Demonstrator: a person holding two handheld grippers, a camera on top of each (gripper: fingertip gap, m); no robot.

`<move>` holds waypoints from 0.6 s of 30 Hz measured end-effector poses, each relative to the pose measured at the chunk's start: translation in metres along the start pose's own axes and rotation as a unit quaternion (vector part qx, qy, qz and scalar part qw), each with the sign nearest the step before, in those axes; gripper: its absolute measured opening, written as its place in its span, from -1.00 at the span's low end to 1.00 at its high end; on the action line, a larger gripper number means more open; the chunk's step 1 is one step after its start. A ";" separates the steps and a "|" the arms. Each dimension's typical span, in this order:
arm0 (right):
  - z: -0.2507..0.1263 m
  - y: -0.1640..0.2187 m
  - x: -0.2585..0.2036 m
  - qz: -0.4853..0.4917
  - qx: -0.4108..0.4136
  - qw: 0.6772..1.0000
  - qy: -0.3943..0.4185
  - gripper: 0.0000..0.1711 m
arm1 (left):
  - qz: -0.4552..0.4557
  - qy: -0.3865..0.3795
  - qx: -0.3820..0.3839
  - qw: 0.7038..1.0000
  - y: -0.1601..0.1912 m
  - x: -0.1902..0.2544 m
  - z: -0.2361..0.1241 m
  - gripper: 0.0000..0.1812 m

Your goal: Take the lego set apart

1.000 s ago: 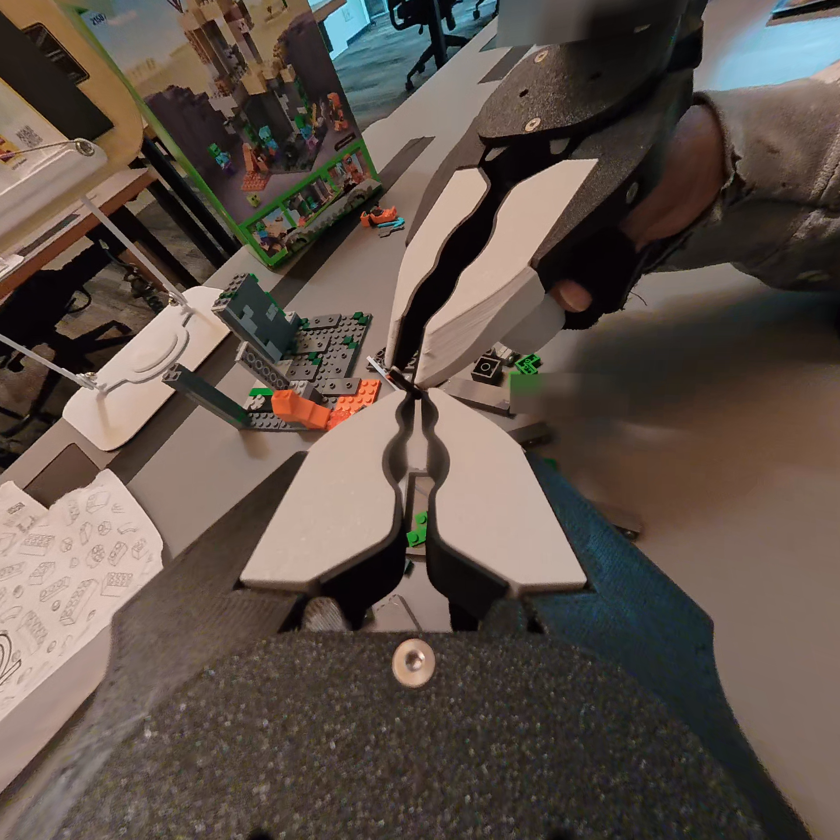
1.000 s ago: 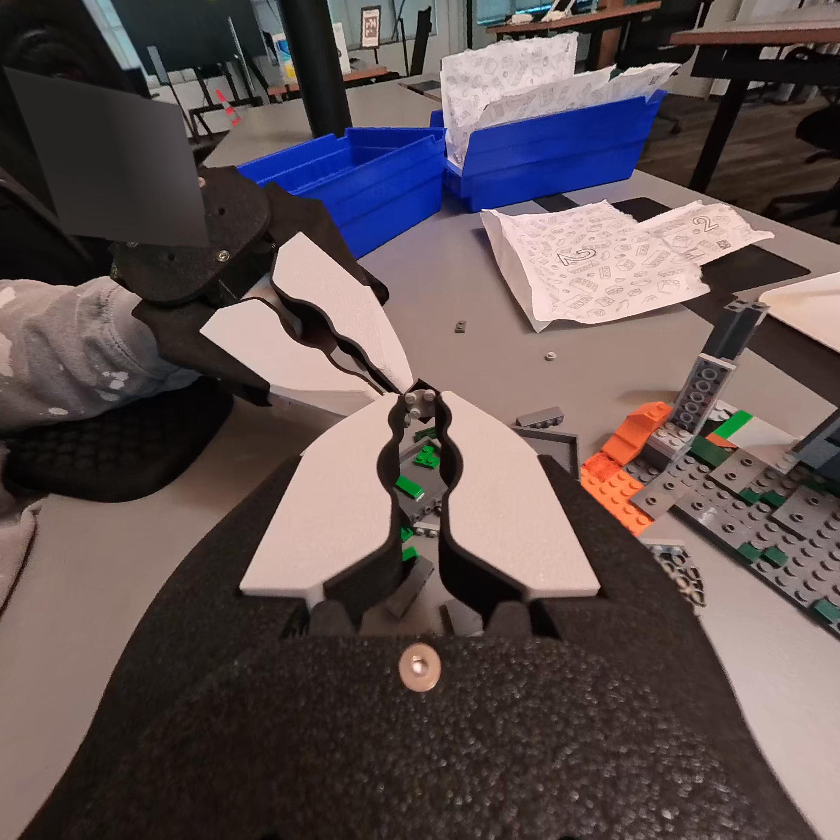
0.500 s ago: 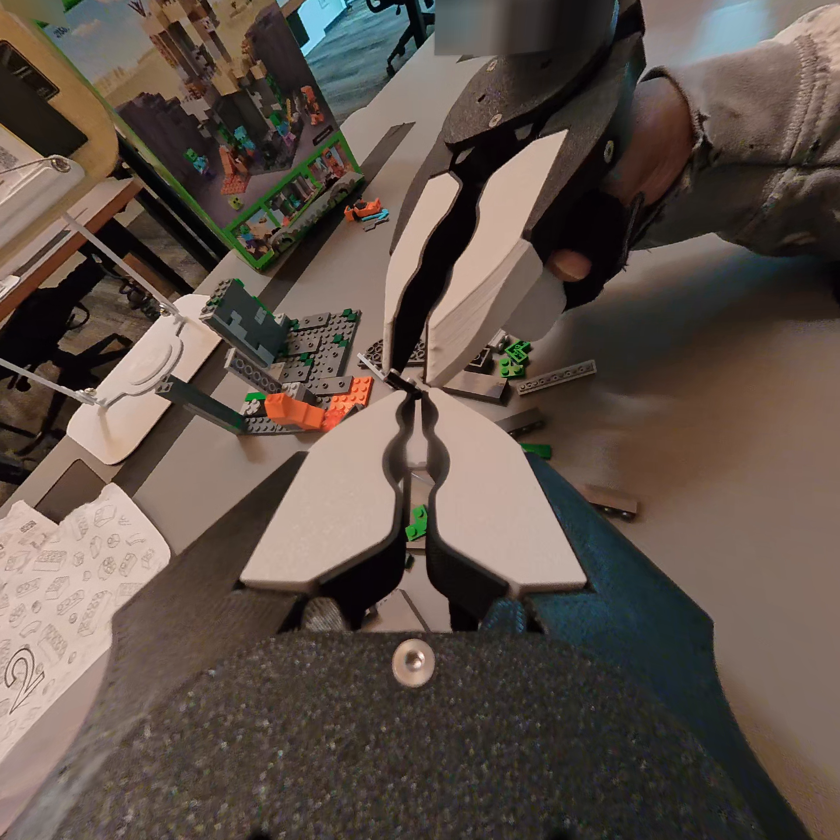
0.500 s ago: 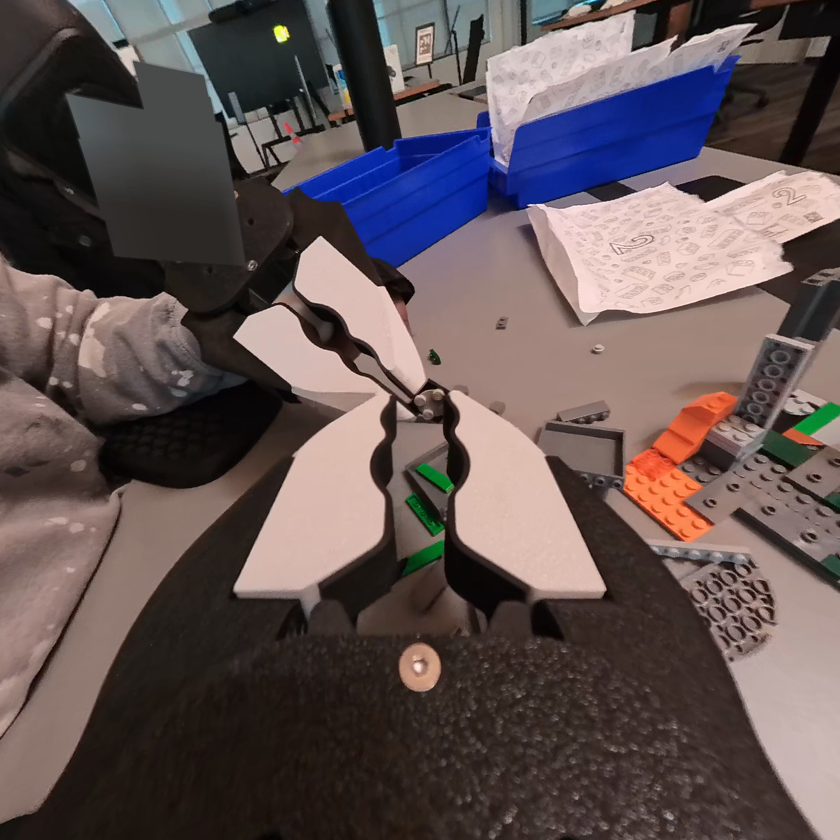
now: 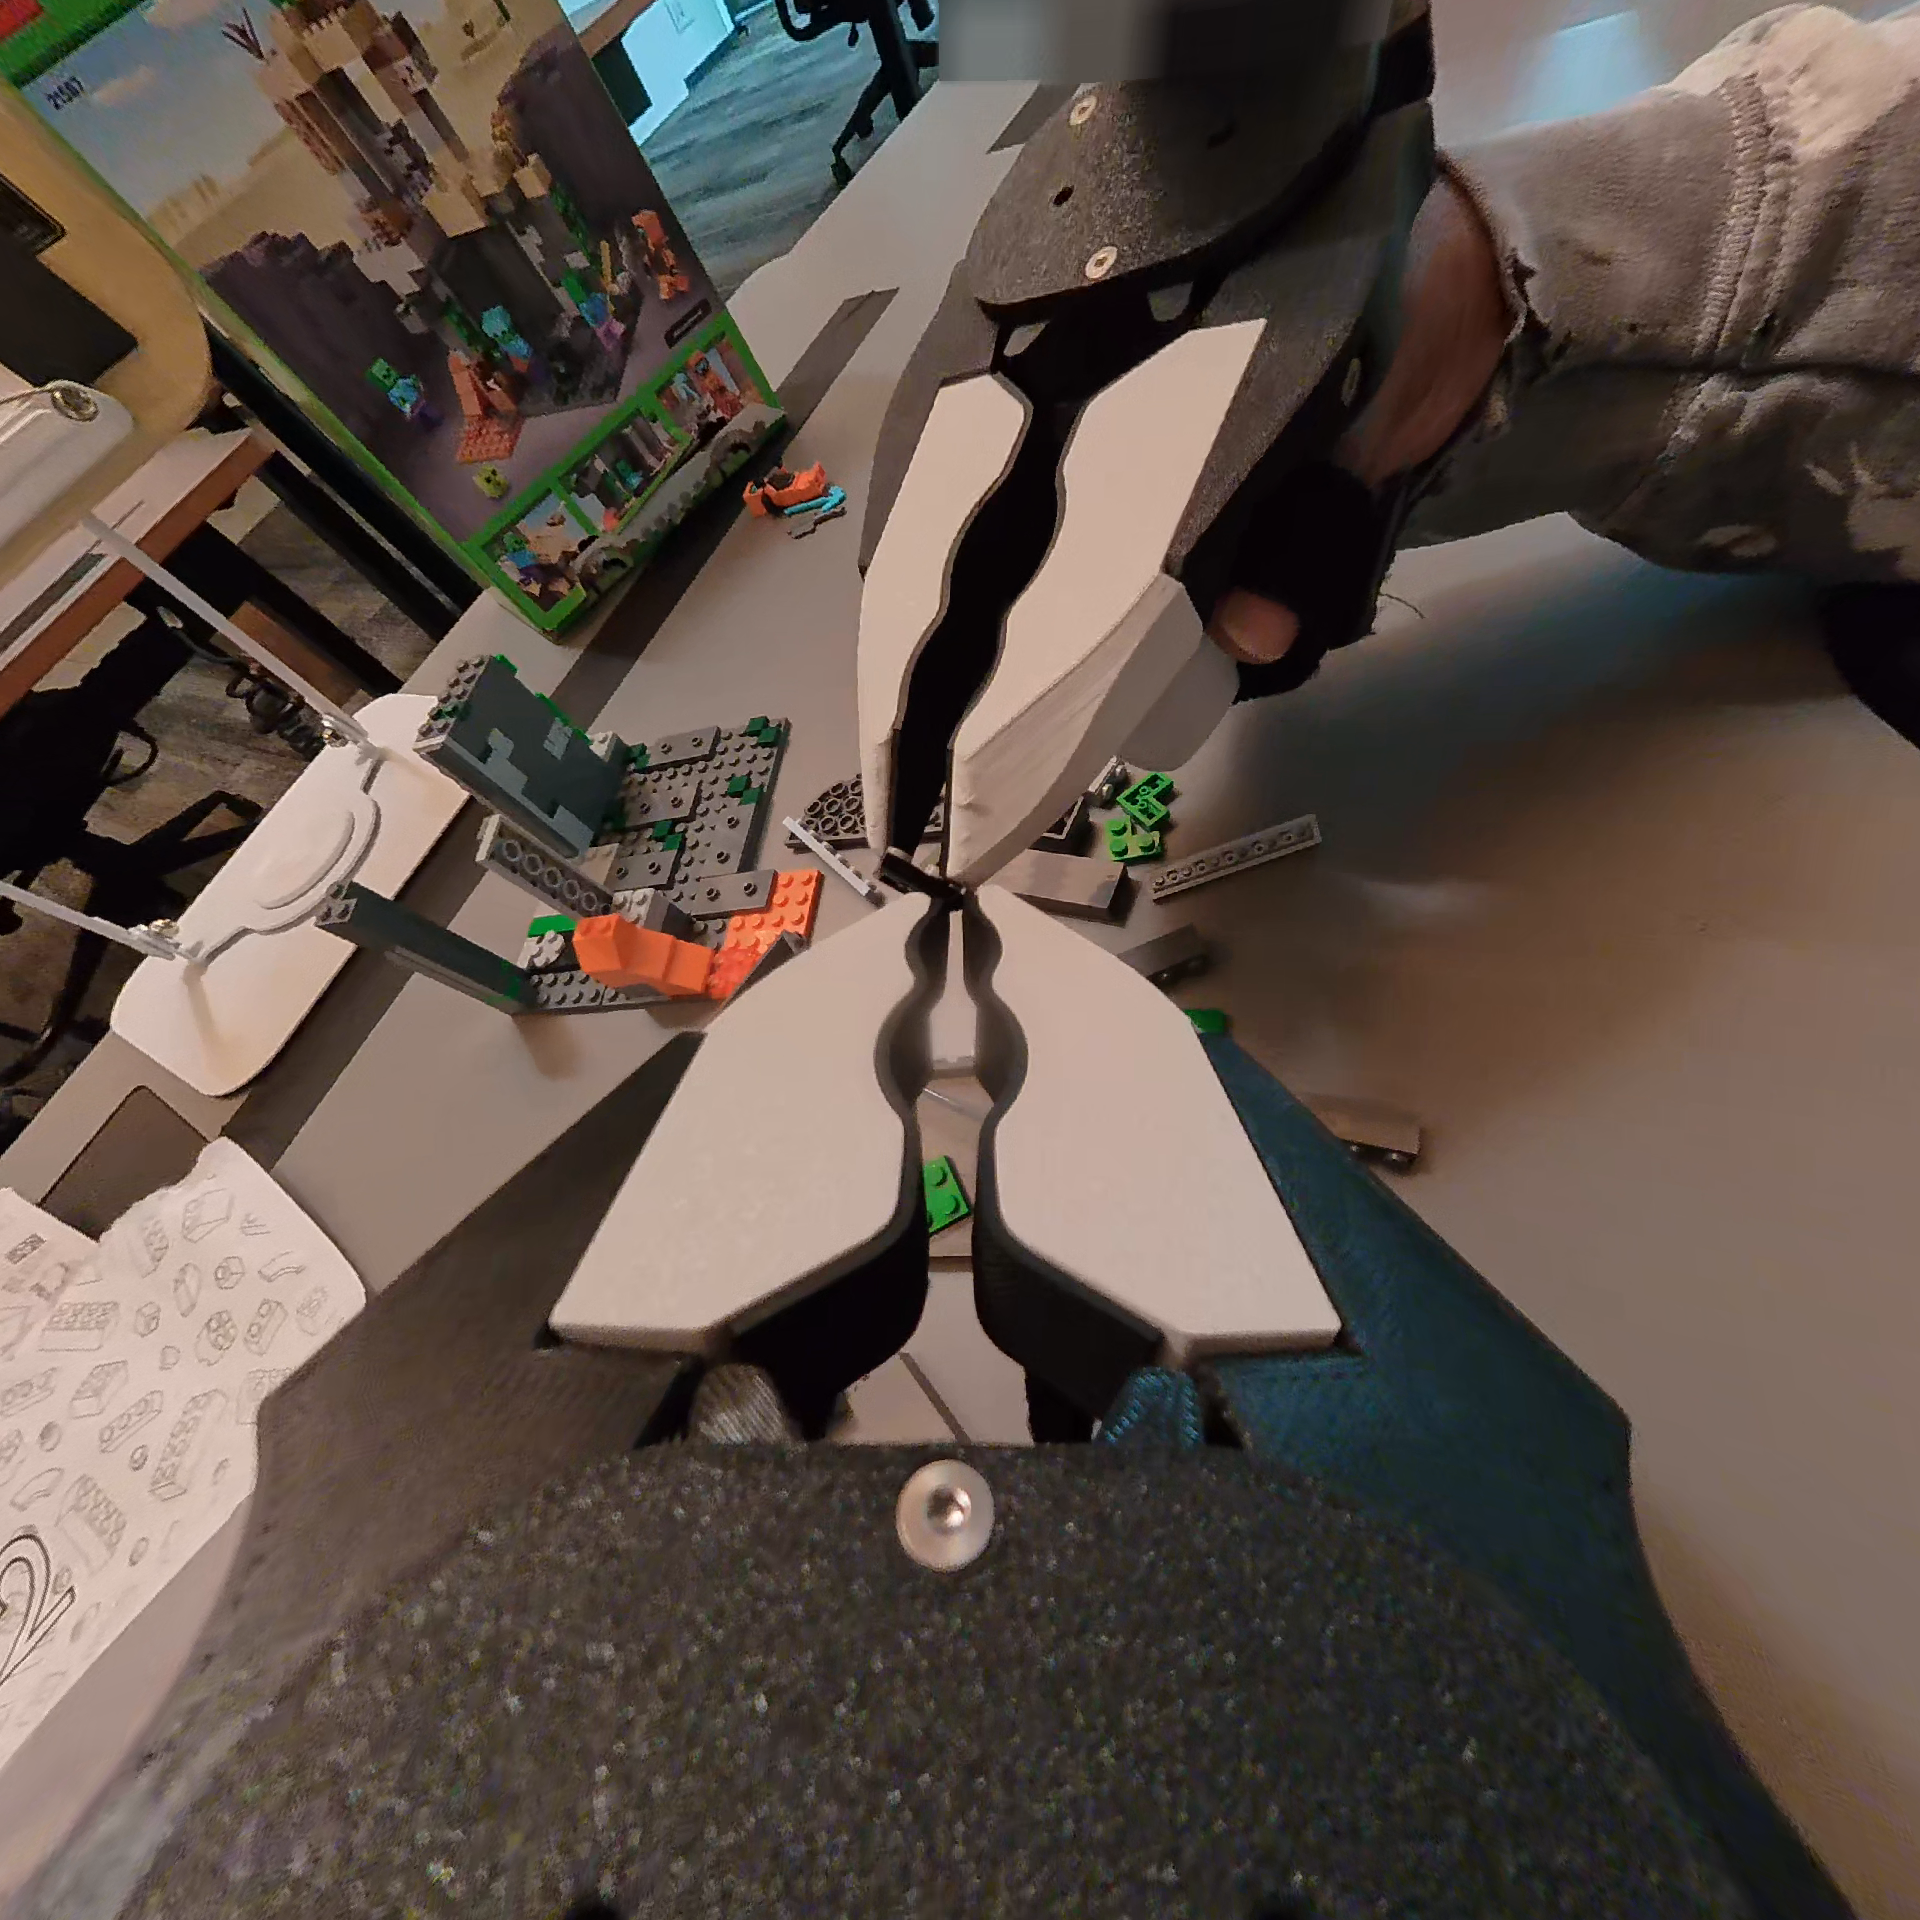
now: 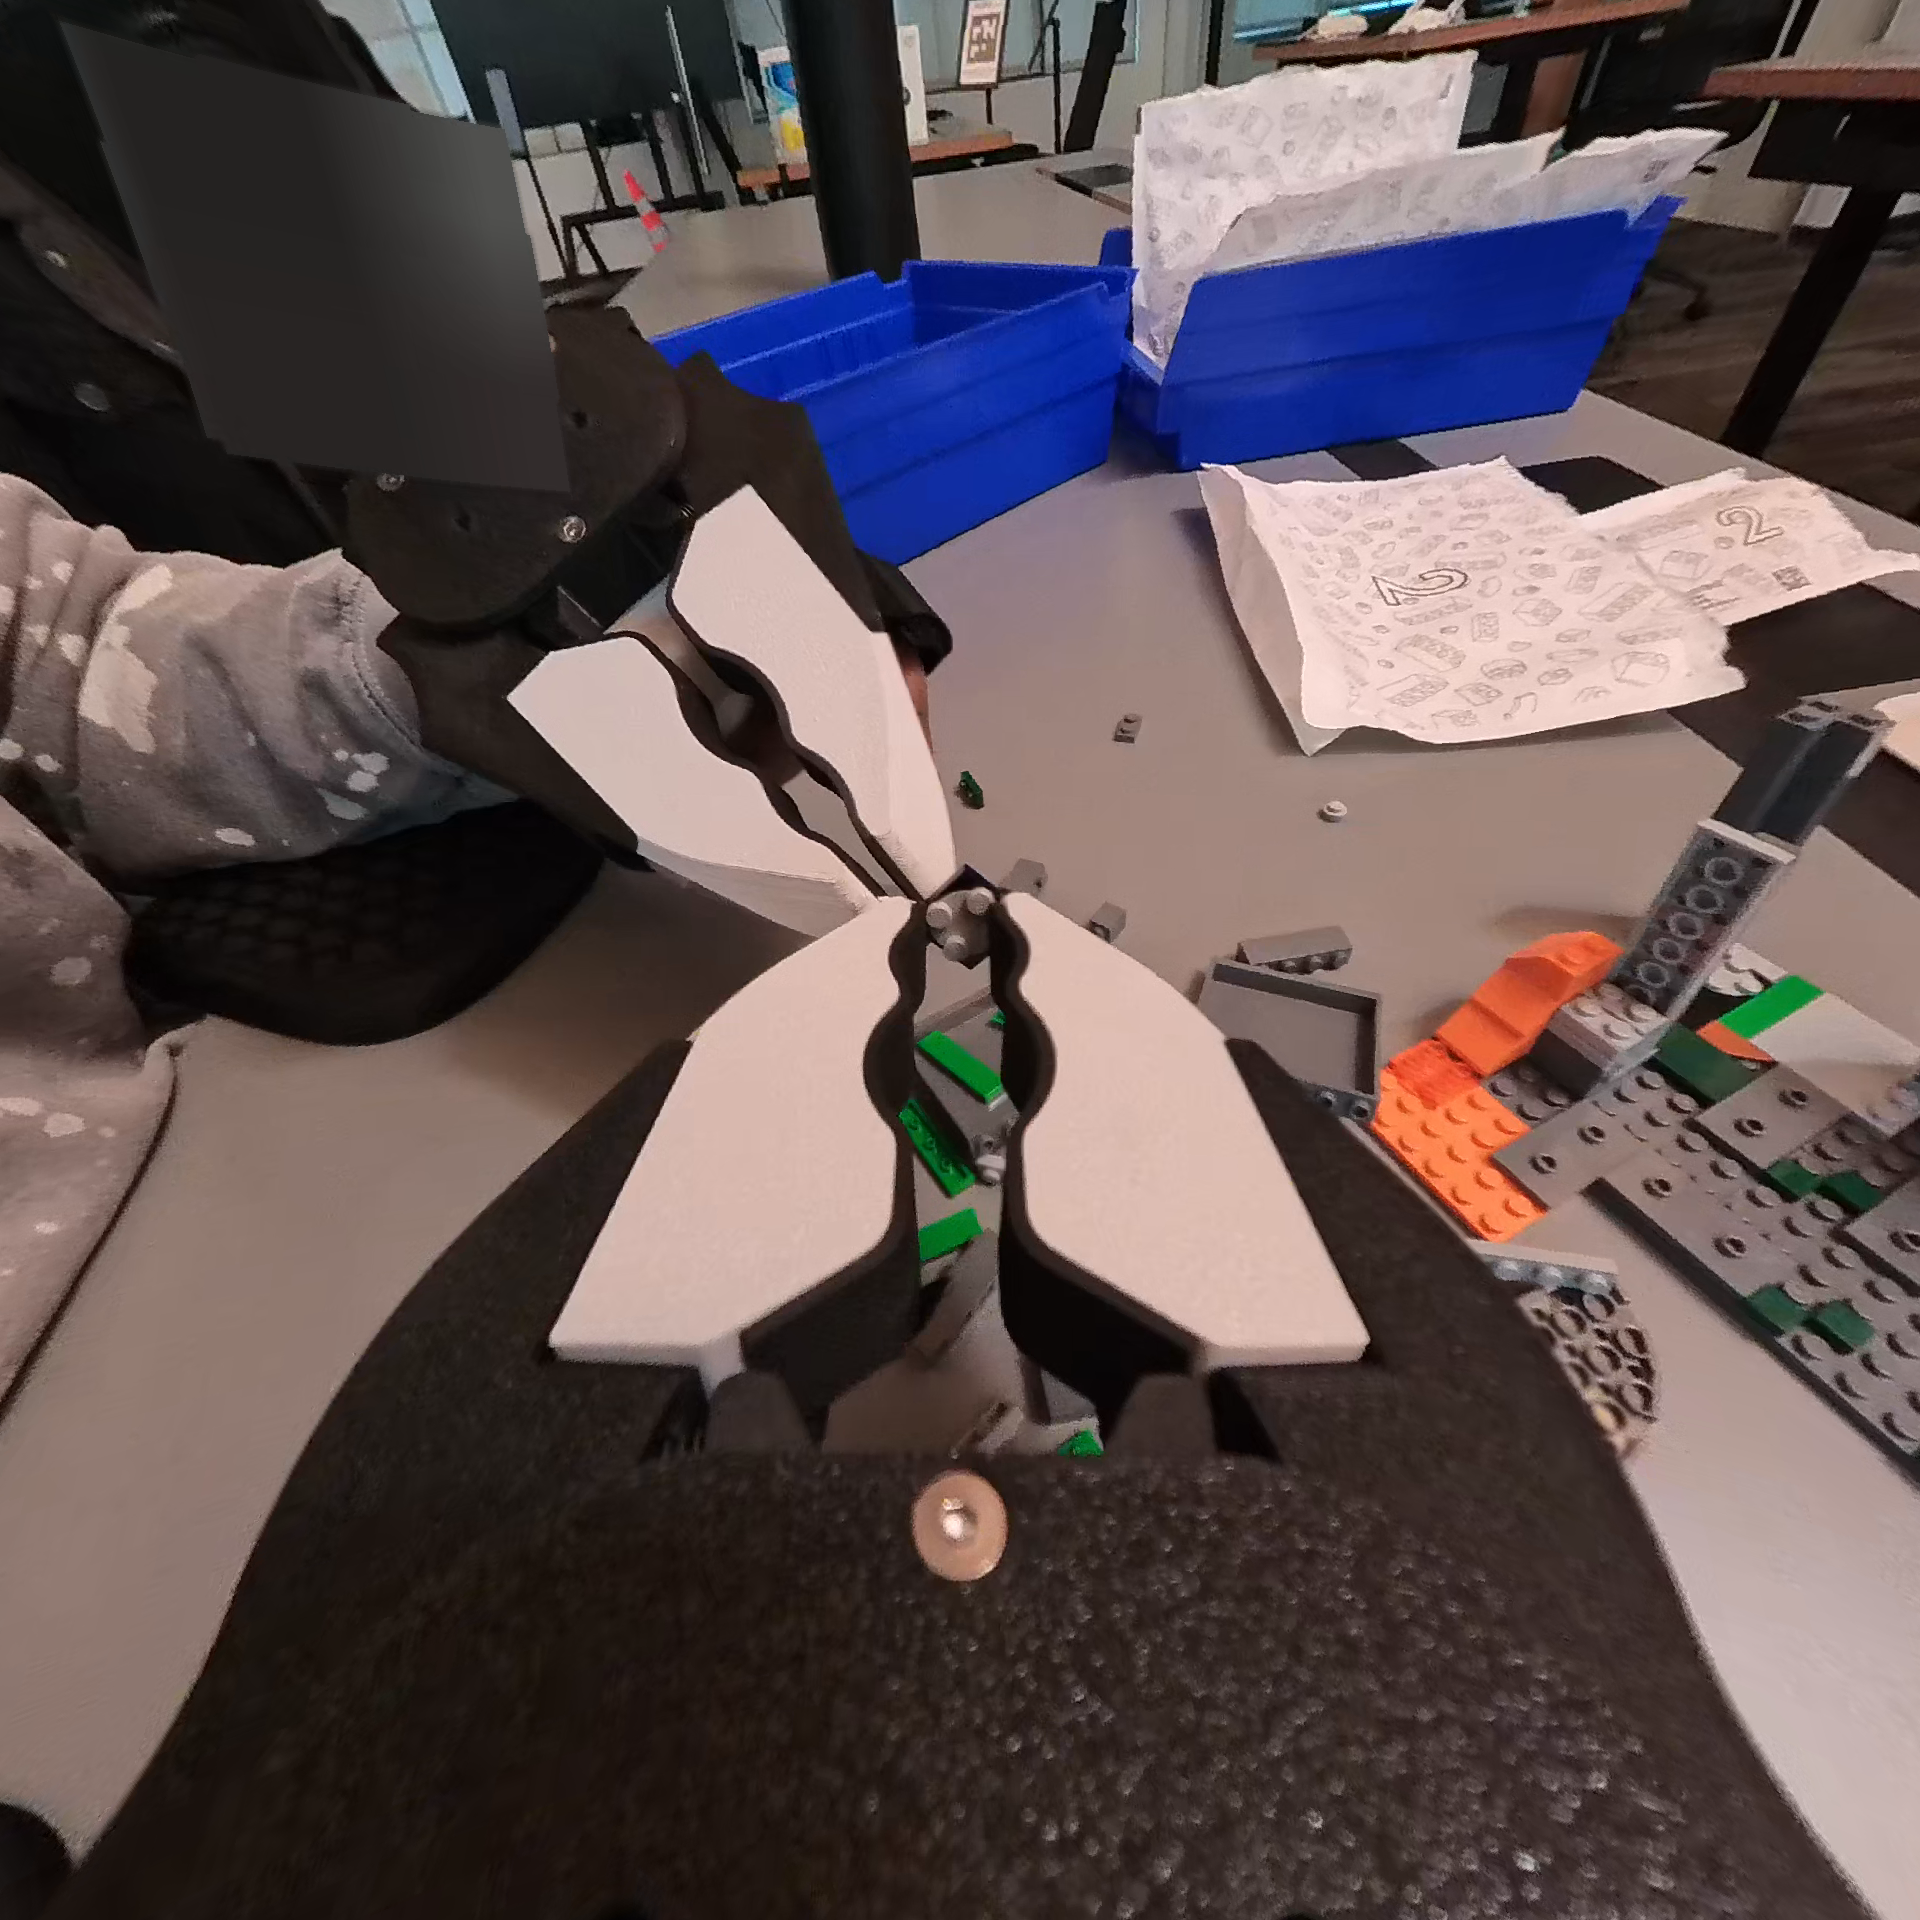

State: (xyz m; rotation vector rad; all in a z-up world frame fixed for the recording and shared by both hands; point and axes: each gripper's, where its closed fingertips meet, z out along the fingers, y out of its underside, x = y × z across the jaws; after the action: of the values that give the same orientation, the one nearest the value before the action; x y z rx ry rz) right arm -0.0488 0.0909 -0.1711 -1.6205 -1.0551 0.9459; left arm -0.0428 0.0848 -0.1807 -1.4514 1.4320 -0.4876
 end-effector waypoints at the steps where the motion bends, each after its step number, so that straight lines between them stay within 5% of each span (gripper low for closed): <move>1: 0.000 0.000 0.001 -0.002 0.000 1.000 0.003 -0.87 | -0.003 -0.002 0.000 1.000 0.000 -0.001 0.000 -0.97; 15: -0.007 -0.005 0.011 -0.034 -0.005 0.998 0.051 -1.00 | -0.048 -0.027 0.002 0.998 0.001 -0.019 -0.006 -0.96; 18: 0.001 -0.003 0.007 -0.034 -0.013 0.998 0.047 -0.82 | -0.048 -0.028 0.002 0.998 0.001 -0.018 -0.004 -0.96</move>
State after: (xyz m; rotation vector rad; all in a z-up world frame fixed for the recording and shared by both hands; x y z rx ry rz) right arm -0.0479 0.0985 -0.1690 -1.6246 -1.0556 0.8068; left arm -0.0506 0.0998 -0.1736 -1.5251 1.3218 -0.5057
